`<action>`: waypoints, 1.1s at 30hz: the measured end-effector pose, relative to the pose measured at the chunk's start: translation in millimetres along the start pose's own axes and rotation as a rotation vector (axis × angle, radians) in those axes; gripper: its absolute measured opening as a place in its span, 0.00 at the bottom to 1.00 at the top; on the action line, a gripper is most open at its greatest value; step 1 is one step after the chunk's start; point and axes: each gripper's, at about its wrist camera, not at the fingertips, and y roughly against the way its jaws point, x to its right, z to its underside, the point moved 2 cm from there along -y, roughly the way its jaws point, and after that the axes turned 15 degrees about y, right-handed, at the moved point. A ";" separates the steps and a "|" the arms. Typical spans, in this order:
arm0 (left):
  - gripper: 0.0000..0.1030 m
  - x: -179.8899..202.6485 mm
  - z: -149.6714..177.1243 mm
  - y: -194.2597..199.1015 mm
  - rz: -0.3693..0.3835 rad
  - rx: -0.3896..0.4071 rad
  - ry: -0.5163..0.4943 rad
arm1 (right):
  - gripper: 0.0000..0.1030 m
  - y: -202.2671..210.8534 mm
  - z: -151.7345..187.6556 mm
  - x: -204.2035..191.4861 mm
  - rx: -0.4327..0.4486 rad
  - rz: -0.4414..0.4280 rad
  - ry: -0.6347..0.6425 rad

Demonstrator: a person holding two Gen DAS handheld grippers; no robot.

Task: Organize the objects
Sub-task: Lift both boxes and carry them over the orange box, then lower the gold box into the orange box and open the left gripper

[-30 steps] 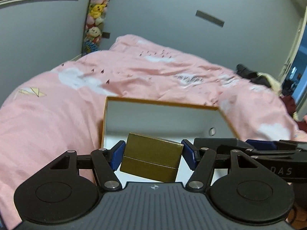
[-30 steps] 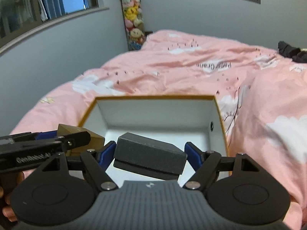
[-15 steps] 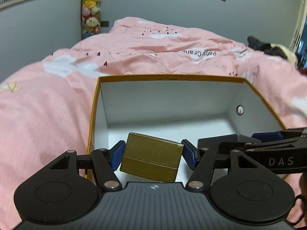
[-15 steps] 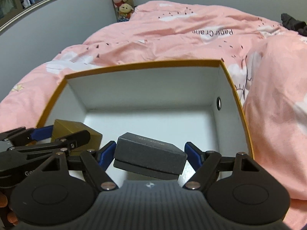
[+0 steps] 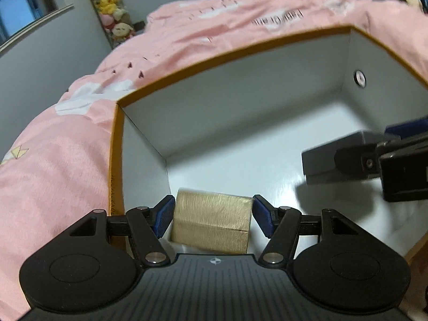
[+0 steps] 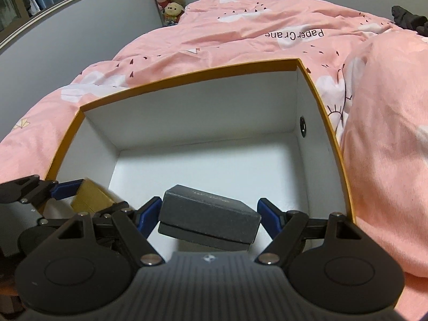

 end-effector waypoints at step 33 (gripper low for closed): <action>0.26 -25.0 -41.0 -10.7 0.243 -0.191 0.042 | 0.76 8.7 0.6 -10.9 0.008 -0.023 0.035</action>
